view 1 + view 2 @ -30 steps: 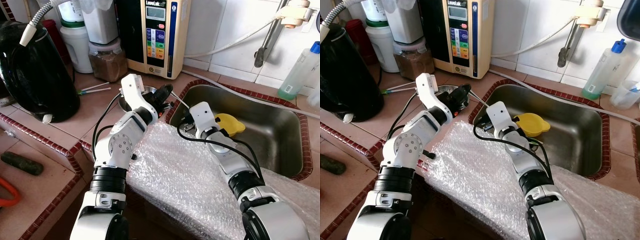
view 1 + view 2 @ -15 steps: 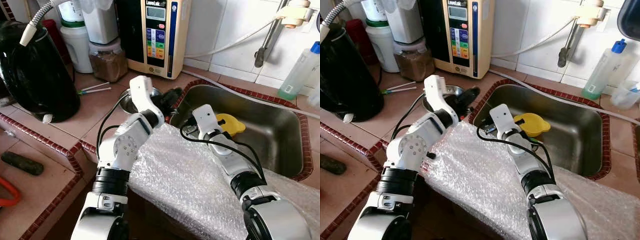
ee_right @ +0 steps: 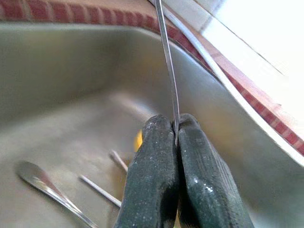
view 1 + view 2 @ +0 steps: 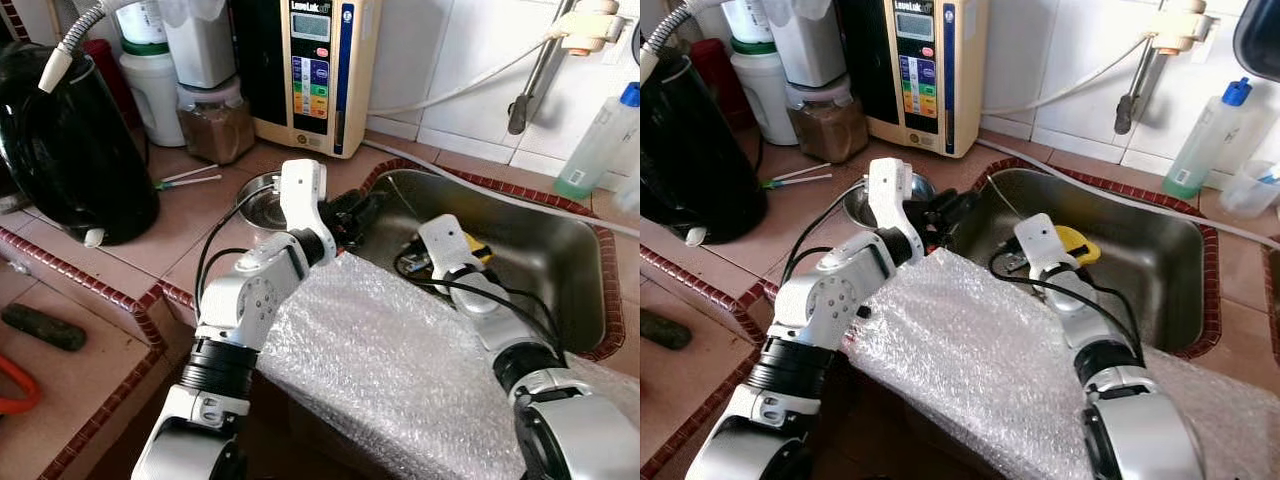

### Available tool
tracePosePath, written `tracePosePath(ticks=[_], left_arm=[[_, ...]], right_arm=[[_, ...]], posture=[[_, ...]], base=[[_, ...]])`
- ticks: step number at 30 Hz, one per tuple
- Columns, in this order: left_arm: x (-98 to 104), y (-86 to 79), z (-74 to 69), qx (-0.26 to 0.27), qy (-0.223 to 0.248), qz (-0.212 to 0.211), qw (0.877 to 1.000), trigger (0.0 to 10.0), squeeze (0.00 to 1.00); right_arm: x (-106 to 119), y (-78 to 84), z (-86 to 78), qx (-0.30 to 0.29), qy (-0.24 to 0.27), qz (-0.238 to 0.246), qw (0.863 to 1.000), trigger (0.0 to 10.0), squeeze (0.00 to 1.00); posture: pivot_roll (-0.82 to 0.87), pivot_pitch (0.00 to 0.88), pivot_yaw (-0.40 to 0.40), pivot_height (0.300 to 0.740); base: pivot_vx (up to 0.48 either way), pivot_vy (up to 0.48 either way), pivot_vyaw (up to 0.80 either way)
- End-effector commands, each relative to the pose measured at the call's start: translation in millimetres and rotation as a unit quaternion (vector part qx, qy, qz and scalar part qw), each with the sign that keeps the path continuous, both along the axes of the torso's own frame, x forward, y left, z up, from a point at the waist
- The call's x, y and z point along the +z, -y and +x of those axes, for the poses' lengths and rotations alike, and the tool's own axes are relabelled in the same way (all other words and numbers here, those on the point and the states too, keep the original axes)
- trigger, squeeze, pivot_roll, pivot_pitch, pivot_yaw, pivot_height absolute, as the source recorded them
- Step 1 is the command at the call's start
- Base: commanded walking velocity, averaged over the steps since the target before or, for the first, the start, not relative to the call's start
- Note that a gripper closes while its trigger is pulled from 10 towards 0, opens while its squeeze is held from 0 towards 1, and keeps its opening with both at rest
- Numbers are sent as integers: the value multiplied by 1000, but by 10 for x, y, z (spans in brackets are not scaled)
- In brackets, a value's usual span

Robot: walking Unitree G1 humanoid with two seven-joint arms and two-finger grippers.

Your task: Kitchen organization

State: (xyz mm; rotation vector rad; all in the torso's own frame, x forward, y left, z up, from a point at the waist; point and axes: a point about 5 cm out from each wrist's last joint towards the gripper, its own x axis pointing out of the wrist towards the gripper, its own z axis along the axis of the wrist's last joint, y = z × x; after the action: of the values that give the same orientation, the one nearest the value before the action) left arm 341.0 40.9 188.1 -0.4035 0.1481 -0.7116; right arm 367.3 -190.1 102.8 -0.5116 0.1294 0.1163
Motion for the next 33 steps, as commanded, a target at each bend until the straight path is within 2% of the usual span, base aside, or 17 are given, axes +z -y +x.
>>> tracePosePath(ticks=[1,2,6,12,13,14,15,16,18,19,23,33], left_arm=[[25,10,-16,-8,15,10,1000,10000,1000],[-12,-11,-26,-9,15,21,1000,10000,1000],[-66,-16,-51,-14,13,36,999,10000,1000],[-113,-14,-74,-23,14,57,998,10000,1000],[-140,-21,-84,-27,10,63,998,10000,1000],[-160,-26,-90,-30,8,70,997,10000,1000],[-173,-29,-94,-32,6,74,997,10000,1000],[-186,-33,-98,-33,7,77,996,10000,1000],[-209,-35,-106,-38,6,89,995,10000,1000],[-250,-36,-119,-47,5,108,993,10000,1000],[-320,-55,-123,-52,7,144,988,10000,1000],[-383,-63,-126,-53,2,153,987,10000,1000]], right_arm=[[-32,70,-14,-15,-11,-6,1000,0,0],[-53,155,-30,-28,-21,-16,999,0,0],[-85,269,-57,-47,-36,-23,998,0,0],[-168,347,-99,-66,-70,-30,995,0,0],[-197,361,-113,-66,-82,-37,994,2706,0],[-215,359,-120,-63,-90,-38,993,6667,0],[-226,356,-125,-61,-95,-38,993,6667,0],[-247,356,-134,-61,-104,-41,992,10000,0],[-267,356,-144,-59,-112,-35,991,10000,0],[-282,366,-154,-63,-116,-29,991,10000,1000],[-296,377,-165,-66,-121,-19,990,10000,1000],[-346,395,-200,-74,-135,14,988,10000,1000]], posture=[[90,0,29,740],[89,0,31,740],[89,0,31,740],[92,0,30,740],[94,0,30,740],[93,0,31,740],[93,0,31,740],[93,0,31,740],[93,0,32,740],[92,0,34,740],[92,0,35,740],[86,0,36,740]], base=[[0,0,0],[0,0,0],[0,0,0],[0,0,0],[0,0,0],[0,0,0],[0,0,0],[0,0,0],[0,0,0],[0,0,0],[0,0,0],[0,0,0]])
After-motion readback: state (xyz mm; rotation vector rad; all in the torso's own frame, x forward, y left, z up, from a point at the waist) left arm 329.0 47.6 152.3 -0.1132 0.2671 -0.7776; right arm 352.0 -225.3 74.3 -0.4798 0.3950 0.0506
